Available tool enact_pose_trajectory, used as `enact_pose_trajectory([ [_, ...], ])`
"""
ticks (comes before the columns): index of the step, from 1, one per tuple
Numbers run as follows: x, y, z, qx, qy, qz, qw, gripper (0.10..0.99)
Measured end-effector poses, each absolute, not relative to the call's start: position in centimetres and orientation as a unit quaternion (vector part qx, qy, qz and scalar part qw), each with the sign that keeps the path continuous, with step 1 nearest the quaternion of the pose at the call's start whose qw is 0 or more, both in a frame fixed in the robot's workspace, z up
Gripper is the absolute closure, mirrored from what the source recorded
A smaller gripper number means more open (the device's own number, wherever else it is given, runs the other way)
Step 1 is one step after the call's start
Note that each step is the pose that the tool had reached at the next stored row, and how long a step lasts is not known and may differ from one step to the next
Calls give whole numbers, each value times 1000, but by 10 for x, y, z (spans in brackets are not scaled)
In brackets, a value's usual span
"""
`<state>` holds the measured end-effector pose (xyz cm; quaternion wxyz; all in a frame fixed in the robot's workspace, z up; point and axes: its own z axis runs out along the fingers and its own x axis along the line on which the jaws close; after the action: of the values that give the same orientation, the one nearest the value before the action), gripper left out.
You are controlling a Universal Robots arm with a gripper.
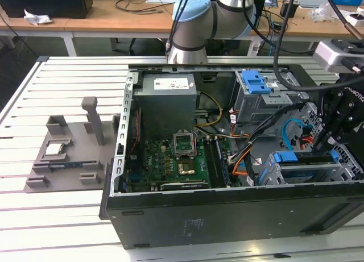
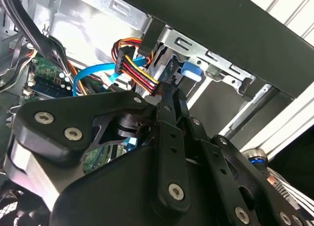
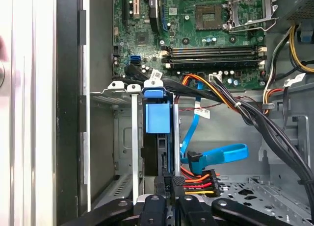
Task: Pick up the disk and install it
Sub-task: 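Insert the first disk wire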
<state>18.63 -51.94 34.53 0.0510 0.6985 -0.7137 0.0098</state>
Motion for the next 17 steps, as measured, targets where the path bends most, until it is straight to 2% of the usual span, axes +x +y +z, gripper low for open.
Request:
enact_pose_trajectory([
  [17, 186, -520, 335, 700, -712, 10, 51, 922],
])
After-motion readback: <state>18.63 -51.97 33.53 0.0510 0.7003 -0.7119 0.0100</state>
